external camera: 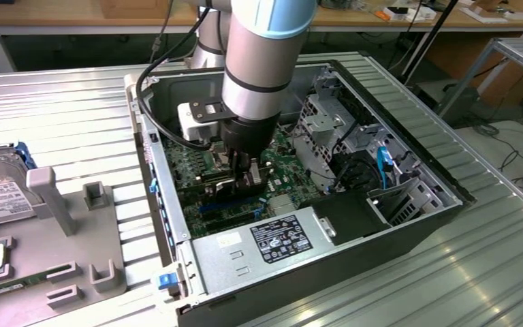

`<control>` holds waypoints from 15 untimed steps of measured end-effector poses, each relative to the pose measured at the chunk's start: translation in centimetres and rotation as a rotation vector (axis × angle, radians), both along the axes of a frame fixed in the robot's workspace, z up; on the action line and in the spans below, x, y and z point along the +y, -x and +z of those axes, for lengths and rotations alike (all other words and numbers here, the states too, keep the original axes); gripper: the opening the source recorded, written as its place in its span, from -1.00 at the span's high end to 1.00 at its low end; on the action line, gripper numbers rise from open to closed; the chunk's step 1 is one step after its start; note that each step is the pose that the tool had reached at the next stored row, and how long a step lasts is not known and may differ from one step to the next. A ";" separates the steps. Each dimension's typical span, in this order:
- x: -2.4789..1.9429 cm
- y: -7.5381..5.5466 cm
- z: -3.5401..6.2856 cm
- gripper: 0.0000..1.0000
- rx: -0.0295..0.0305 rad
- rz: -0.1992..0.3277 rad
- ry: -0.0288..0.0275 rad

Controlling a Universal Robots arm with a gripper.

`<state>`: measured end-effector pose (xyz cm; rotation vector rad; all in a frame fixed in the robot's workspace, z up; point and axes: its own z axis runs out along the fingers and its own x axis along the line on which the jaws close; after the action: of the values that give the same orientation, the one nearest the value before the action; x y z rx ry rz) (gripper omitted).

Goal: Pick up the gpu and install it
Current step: 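Insert the gpu into the slot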

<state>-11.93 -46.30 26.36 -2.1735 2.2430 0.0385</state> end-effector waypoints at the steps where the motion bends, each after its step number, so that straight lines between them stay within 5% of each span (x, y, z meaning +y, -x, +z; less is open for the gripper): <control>1: 0.00 0.0 0.00 0.47 0.0000 0.000 0.0000; 12: -0.01 -0.1 0.02 0.47 0.0003 0.000 0.0004; 15: -0.03 -0.2 0.60 0.47 0.0060 0.000 0.0062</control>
<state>-11.76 -46.32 26.96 -2.1796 2.2492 0.0380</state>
